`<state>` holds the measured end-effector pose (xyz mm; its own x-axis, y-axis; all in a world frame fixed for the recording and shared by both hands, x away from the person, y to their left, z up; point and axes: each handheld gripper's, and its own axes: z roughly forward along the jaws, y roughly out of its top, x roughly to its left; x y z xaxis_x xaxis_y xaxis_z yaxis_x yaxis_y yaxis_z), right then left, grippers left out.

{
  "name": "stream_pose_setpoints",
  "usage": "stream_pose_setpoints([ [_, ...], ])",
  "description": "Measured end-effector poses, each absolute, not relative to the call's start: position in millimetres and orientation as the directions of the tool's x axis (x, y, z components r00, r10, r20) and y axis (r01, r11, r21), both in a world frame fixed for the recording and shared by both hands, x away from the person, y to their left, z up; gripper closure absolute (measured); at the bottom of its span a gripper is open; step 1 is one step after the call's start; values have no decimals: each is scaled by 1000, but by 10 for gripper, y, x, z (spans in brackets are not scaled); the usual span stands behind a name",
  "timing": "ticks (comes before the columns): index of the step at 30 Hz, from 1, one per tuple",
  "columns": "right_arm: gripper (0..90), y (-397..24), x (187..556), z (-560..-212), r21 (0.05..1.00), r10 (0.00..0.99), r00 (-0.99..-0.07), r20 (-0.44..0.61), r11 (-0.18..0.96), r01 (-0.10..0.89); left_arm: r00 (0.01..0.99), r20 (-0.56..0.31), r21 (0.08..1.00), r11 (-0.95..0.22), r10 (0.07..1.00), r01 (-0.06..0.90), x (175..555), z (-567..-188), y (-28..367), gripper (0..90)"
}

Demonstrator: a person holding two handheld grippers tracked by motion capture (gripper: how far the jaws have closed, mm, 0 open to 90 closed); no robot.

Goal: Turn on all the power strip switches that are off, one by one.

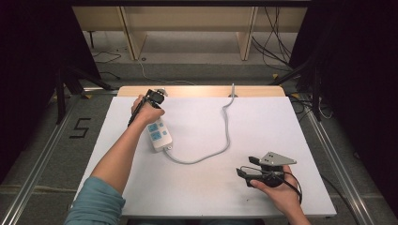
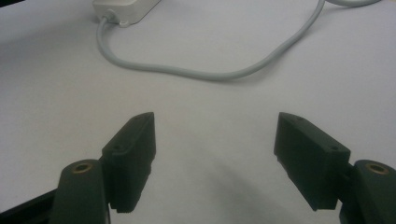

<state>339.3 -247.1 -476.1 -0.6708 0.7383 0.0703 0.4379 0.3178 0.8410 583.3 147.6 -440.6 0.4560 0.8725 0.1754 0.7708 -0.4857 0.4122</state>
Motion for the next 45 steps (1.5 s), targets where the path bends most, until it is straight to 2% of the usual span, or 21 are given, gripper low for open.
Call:
stream_pose_setpoints([
  [30, 304, -2483, 3395, -4762, 843, 740, -669, 72, 313, 437, 464, 157, 433, -483, 872, 761, 5830, -4389, 1492, 898],
  [45, 304, -2483, 3395, -4759, 843, 741, -668, 70, 314, 437, 455, 149, 490, -465, 878, 738, 5743, -4263, 1554, 895],
])
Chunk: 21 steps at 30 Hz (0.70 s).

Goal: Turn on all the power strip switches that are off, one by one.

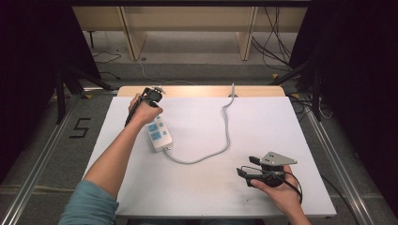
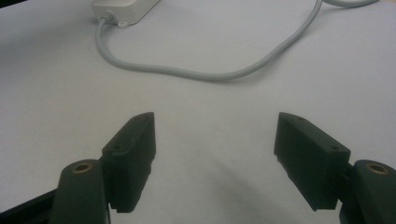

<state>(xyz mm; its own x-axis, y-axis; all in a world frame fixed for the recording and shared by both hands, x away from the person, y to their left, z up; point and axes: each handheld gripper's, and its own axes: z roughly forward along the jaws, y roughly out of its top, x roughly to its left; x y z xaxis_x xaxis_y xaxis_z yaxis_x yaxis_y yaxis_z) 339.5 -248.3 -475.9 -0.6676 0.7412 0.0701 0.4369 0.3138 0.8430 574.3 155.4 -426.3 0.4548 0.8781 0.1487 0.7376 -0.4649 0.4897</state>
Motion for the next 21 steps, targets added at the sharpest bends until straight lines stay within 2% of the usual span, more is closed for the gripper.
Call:
stream_pose_setpoints([
  [3, 304, -2489, 3397, -4759, 842, 742, -667, 70, 314, 438, 463, 145, 489, -470, 875, 735, 5719, -4236, 1581, 893],
  [5, 304, -2491, 3398, -4758, 842, 742, -667, 69, 314, 438, 466, 122, 496, -460, 876, 736, 5696, -4232, 1585, 812],
  [12, 304, -2501, 3403, -4757, 842, 744, -665, 68, 314, 439, 473, 115, 520, -459, 873, 720, 5624, -4208, 1654, 776],
  [21, 305, -2518, 3411, -4757, 844, 747, -661, 69, 310, 438, 481, 87, 546, -446, 873, 710, 5550, -4152, 1723, 604],
])
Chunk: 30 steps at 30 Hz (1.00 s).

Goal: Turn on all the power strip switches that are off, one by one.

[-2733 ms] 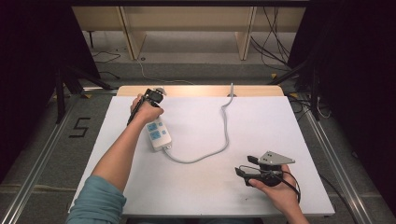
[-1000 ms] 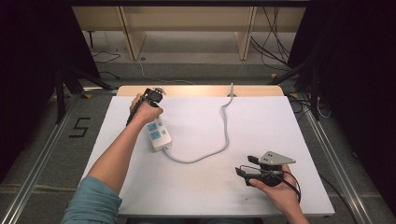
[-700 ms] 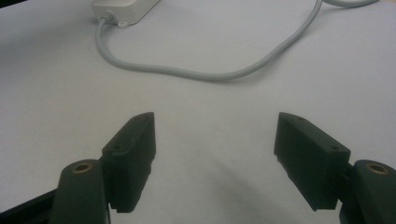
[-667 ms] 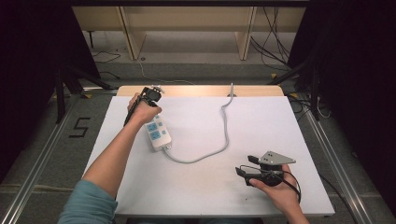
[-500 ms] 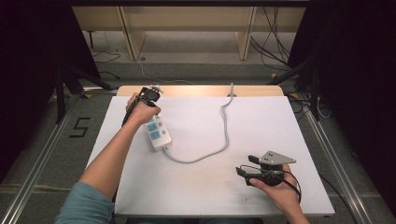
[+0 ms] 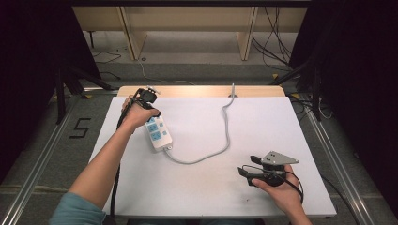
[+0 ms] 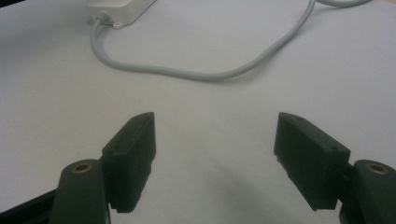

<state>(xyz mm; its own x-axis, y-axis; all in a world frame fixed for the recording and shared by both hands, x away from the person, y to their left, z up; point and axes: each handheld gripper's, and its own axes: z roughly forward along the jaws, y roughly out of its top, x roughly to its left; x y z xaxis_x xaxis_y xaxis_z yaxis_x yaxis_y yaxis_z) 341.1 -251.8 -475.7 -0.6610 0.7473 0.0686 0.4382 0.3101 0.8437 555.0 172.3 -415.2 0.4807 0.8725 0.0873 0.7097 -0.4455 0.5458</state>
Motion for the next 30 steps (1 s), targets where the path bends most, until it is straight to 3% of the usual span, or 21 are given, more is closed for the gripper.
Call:
stream_pose_setpoints([
  [8, 305, -2526, 3418, -4755, 842, 751, -657, 72, 307, 443, 476, 45, 572, -414, 878, 708, 5460, -4063, 1764, 470],
  [16, 305, -2549, 3426, -4751, 844, 755, -652, 71, 303, 443, 511, 60, 594, -442, 857, 672, 5351, -4030, 1755, 366],
  [30, 304, -2568, 3437, -4745, 843, 758, -648, 72, 301, 446, 551, 71, 627, -467, 831, 624, 5155, -3962, 1714, 307],
])
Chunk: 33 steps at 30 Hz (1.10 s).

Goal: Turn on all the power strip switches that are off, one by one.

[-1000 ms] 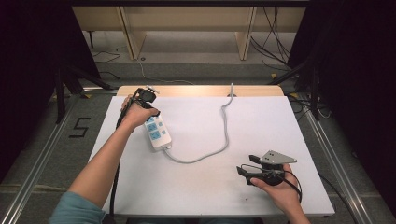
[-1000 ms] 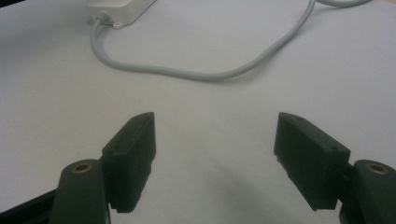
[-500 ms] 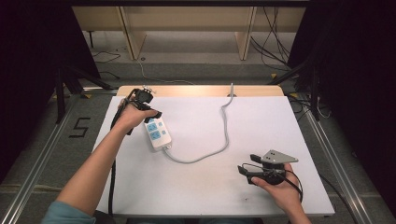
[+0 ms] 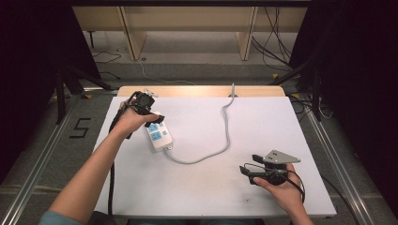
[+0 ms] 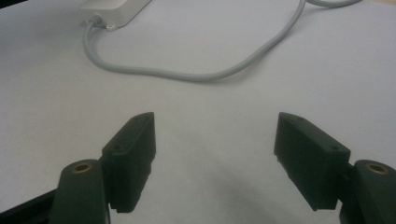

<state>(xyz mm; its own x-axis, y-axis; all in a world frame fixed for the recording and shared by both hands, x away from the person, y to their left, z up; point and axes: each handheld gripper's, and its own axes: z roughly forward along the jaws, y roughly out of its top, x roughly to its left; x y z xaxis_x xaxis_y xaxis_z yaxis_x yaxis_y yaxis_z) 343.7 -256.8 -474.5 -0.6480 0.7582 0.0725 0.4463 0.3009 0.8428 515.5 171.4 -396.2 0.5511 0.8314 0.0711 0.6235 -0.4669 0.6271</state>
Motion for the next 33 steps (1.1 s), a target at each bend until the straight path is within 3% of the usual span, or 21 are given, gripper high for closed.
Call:
stream_pose_setpoints([
  [12, 303, -2592, 3446, -4737, 843, 764, -642, 70, 298, 447, 594, 26, 681, -449, 804, 578, 4901, -3926, 1714, 260],
  [33, 302, -2607, 3447, -4726, 843, 767, -639, 65, 300, 446, 618, 68, 713, -471, 783, 519, 4517, -4041, 1855, 191],
])
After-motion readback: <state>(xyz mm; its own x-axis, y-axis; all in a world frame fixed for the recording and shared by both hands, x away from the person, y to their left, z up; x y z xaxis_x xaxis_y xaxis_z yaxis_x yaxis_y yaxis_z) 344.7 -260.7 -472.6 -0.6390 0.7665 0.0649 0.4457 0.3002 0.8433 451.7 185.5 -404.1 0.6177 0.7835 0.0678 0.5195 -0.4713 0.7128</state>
